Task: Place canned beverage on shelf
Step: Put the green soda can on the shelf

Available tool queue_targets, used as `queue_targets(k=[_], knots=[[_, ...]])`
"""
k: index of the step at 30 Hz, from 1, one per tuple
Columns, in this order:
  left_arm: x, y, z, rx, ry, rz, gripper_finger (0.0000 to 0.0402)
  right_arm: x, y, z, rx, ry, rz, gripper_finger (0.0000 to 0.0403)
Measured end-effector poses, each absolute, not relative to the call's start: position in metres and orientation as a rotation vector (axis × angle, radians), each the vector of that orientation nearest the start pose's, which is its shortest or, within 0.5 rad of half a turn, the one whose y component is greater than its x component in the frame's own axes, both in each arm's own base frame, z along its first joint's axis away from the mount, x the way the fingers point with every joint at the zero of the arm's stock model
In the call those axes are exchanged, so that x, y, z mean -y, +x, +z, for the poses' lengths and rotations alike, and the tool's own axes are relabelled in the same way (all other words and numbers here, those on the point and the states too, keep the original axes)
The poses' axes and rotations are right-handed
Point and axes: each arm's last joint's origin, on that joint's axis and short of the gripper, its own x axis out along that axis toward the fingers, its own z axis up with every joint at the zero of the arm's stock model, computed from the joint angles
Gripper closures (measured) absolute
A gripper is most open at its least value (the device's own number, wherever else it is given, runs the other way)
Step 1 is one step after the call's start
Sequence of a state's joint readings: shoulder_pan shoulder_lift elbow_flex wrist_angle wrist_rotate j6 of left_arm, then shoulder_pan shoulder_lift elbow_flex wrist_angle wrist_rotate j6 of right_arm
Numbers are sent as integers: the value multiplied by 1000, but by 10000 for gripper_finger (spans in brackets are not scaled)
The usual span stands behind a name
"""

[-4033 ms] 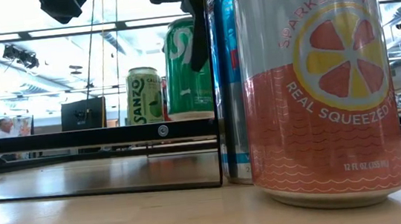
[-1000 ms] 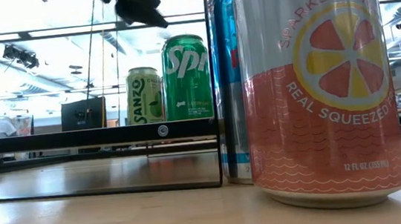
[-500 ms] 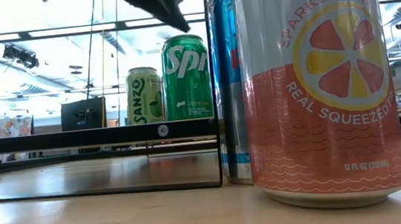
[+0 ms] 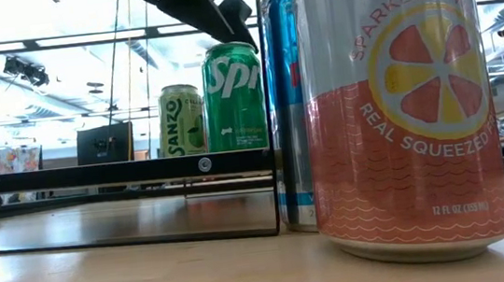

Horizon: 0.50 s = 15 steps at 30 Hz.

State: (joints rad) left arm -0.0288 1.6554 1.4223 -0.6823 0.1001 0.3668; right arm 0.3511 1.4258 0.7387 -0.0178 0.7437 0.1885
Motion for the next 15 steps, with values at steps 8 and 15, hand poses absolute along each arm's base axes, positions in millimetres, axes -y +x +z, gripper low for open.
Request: queue_targets(k=[8,15], knots=[[14,349,289,-936,244,-313,59,-78,267,197,-575,-183,-393,29],[14,350,285,-953,248,-309,59,-84,267,194,-647,-115,-183,29]])
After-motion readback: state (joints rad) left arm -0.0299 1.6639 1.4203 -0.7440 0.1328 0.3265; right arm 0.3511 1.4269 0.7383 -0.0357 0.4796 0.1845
